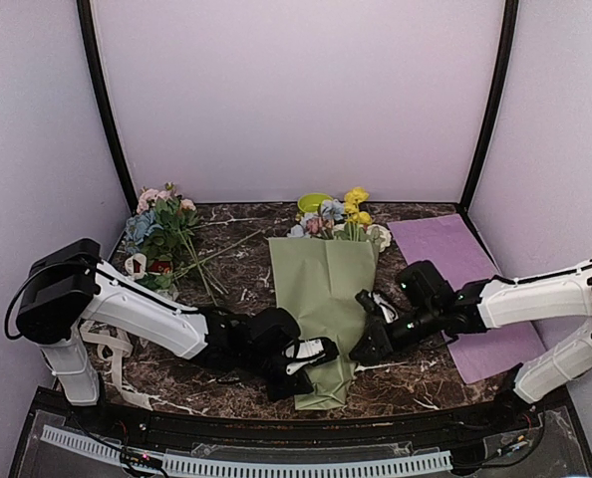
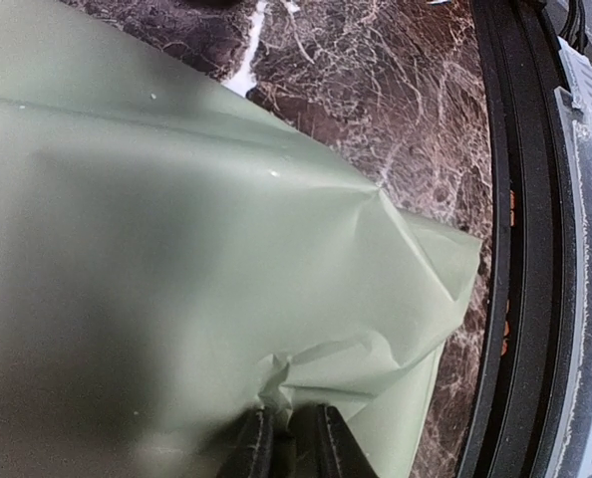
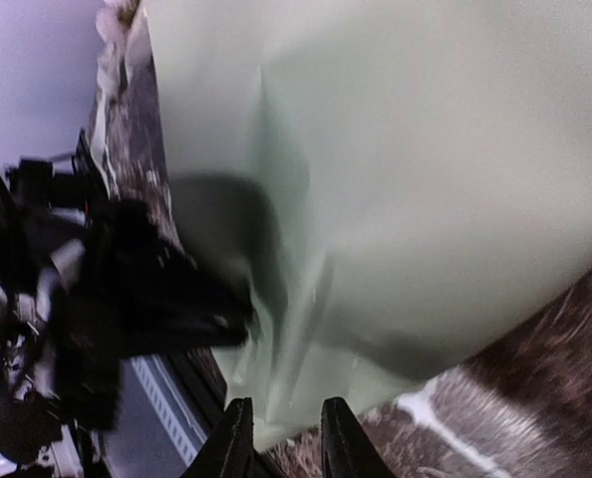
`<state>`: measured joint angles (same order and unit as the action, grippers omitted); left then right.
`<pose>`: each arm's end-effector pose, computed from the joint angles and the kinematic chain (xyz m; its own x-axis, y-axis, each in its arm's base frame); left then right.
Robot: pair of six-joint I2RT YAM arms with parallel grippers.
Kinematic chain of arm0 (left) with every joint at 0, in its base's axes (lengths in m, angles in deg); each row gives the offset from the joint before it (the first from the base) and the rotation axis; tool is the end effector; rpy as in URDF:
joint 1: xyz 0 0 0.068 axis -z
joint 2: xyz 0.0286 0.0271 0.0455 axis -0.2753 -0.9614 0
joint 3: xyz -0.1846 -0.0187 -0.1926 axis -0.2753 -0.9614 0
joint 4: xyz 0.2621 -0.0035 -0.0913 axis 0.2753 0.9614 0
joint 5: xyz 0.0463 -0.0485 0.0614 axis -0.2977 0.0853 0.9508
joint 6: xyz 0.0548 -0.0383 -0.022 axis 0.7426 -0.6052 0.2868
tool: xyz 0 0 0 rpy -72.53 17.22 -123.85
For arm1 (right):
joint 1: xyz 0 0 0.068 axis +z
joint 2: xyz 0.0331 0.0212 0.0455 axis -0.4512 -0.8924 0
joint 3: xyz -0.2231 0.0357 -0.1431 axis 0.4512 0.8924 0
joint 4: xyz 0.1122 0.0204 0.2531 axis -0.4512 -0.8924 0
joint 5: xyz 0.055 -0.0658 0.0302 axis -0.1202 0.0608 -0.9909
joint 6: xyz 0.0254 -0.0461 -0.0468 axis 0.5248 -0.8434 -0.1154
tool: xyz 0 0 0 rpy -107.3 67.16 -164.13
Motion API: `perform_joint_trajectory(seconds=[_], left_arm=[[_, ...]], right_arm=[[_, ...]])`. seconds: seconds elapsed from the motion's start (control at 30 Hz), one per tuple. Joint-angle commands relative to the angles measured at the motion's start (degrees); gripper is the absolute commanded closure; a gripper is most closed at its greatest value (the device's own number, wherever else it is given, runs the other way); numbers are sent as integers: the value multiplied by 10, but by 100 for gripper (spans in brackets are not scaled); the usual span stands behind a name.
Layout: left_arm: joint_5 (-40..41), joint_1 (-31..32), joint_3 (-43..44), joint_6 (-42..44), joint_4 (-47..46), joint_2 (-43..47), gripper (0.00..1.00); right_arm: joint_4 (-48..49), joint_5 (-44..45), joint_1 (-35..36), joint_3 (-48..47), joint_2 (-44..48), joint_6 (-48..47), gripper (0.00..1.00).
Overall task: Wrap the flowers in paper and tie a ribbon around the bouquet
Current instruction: Press the fold line of the folded bouquet.
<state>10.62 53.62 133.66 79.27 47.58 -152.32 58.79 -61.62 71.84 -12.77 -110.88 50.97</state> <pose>0.1219 -0.3606 0.0994 -0.2554 0.6996 -0.6673 0.9660 0.2132 -0.1462 0.1807 0.2222 0.1494 -0.8997 -0.2355 -0.3676 -0.4331 0.5874 0.6837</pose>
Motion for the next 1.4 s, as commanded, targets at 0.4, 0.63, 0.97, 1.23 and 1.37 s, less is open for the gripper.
perform_joint_trajectory(seconds=[0.4,0.63,0.97,1.23,1.37], left_arm=[[-65,-24,-77,-44,-58,-4,85],[-78,-32,-92,-58,-76,-4,85],[-84,-47,-107,-73,-94,-3,85],[-81,-54,-97,-58,-74,-12,85],[-83,-54,-93,-54,-70,-15,85]], right_arm=[[40,255,218,43,27,40,79],[143,227,240,44,0,-17,86],[147,242,240,104,-82,18,100],[78,244,243,150,3,43,100],[2,235,243,120,65,1,96]])
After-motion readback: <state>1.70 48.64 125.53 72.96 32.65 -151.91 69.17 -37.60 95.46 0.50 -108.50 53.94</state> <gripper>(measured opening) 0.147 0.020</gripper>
